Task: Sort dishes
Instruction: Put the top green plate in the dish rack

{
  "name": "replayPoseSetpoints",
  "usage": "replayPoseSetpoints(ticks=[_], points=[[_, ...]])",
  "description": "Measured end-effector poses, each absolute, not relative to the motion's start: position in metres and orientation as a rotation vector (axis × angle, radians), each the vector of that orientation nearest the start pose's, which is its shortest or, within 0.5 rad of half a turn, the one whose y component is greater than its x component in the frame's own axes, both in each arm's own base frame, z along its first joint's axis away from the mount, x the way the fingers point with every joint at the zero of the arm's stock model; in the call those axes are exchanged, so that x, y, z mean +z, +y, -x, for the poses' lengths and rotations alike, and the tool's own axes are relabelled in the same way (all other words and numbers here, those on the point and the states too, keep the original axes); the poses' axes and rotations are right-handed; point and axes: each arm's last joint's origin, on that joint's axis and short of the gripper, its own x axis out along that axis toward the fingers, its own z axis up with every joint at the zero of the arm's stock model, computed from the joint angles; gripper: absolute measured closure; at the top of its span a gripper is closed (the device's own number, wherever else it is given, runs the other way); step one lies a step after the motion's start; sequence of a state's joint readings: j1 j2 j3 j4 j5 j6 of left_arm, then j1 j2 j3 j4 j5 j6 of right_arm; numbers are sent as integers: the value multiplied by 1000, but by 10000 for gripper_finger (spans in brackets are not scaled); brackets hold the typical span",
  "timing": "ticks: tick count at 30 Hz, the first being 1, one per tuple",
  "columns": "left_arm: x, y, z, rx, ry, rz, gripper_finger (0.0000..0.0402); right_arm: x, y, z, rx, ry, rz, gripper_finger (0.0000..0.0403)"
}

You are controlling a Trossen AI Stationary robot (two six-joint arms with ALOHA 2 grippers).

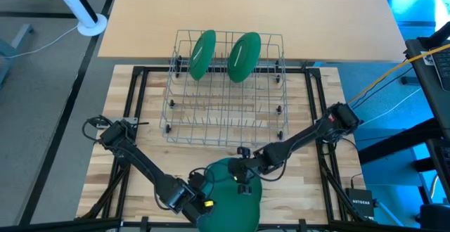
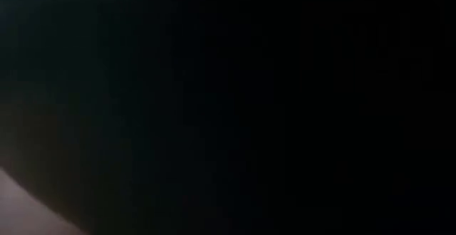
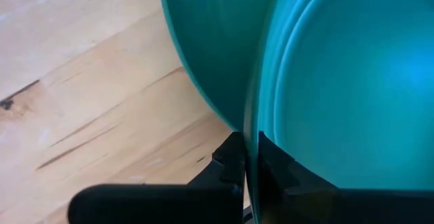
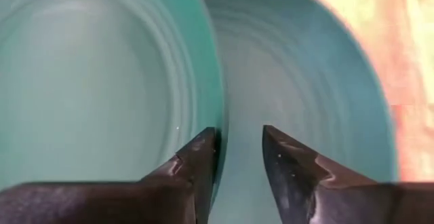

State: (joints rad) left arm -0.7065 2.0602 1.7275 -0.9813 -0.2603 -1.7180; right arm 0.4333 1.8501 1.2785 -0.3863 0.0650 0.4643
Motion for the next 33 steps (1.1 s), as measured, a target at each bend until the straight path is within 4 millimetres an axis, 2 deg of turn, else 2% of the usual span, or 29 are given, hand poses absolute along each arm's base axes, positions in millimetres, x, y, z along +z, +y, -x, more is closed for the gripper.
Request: replayPoseSetpoints(ticks=[5, 10, 19, 26, 33], points=[[221, -267, -324, 647, 1069, 884, 400, 212, 163, -346, 171, 935, -118, 268], [221, -268, -324, 633, 1081, 870, 400, 241, 163, -335, 152, 827, -56, 267], [231, -265, -330, 615, 1040, 843, 400, 288, 163, -309, 219, 686, 65, 267], [247, -255, -343, 601, 976, 824, 400, 323, 150, -285, 242, 596, 145, 267], [270, -241, -356, 584, 915, 777, 401, 359, 129, -252, 177, 511, 195, 267]])
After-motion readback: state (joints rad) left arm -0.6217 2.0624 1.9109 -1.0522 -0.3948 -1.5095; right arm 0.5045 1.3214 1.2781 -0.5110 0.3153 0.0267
